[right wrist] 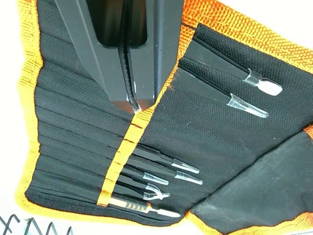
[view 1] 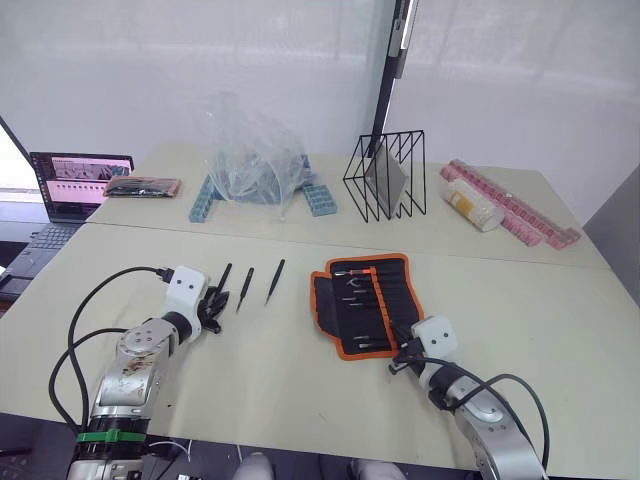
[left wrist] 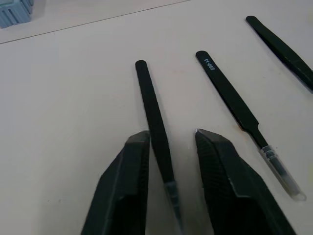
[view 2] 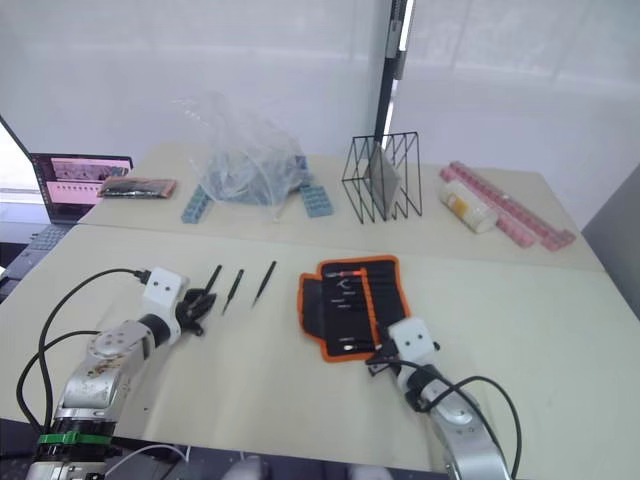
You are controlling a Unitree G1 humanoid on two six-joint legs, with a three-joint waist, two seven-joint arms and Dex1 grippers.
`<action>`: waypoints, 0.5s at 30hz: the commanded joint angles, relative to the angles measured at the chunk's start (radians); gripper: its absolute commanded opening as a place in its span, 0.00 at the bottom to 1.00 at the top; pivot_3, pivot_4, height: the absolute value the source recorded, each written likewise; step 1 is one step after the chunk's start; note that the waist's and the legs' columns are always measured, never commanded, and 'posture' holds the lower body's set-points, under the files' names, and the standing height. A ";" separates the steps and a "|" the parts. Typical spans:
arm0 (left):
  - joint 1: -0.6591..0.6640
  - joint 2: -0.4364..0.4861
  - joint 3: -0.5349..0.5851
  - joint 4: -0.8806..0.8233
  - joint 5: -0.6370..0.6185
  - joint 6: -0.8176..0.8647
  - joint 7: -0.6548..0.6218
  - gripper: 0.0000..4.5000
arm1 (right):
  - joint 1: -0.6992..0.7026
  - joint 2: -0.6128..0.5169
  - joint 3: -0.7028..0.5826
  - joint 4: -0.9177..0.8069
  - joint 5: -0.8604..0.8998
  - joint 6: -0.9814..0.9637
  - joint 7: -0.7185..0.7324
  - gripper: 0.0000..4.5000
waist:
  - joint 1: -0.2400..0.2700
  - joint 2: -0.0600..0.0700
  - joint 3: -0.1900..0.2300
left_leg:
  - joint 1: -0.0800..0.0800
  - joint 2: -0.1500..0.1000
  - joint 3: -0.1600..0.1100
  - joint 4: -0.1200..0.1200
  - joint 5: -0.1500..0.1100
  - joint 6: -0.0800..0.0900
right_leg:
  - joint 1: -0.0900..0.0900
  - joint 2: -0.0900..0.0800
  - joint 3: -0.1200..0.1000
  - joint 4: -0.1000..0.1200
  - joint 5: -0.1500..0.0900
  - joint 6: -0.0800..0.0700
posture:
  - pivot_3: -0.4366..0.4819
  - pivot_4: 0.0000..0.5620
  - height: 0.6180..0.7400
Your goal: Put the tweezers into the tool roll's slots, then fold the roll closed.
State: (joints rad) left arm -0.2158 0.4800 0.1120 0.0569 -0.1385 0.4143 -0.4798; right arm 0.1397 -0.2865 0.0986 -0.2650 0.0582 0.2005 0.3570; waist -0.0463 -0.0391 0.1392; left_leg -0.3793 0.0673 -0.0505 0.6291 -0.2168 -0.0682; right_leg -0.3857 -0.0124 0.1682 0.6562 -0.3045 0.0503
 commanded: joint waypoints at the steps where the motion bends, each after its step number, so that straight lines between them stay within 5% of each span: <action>1: 0.006 0.001 -0.023 0.051 0.022 0.020 0.008 0.00 | 0.025 0.002 0.025 0.039 -0.007 0.047 0.006 0.00 | -0.001 0.002 -0.001 | 0.000 0.000 0.000 0.000 0.000 0.000 | 0.000 0.000 0.000 0.000 0.000 0.000 | 0.48 0.27 0.84; 15: -0.005 0.068 0.079 -0.094 -0.009 0.020 0.016 0.00 | 0.023 0.000 0.031 0.043 -0.009 0.045 0.009 0.00 | -0.017 -0.001 0.002 | -0.007 0.001 -0.001 -0.001 0.000 0.000 | -0.002 0.002 0.000 0.000 0.002 0.004 | 0.48 0.27 0.84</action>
State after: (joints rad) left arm -0.2130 0.5144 0.1474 0.0279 -0.1390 0.4286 -0.4629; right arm 0.1366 -0.2823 0.1126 -0.2706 0.0597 0.2004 0.3620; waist -0.0631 -0.0396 0.1409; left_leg -0.3869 0.0685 -0.0519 0.6279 -0.2168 -0.0681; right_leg -0.3882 -0.0100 0.1685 0.6565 -0.3014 0.0560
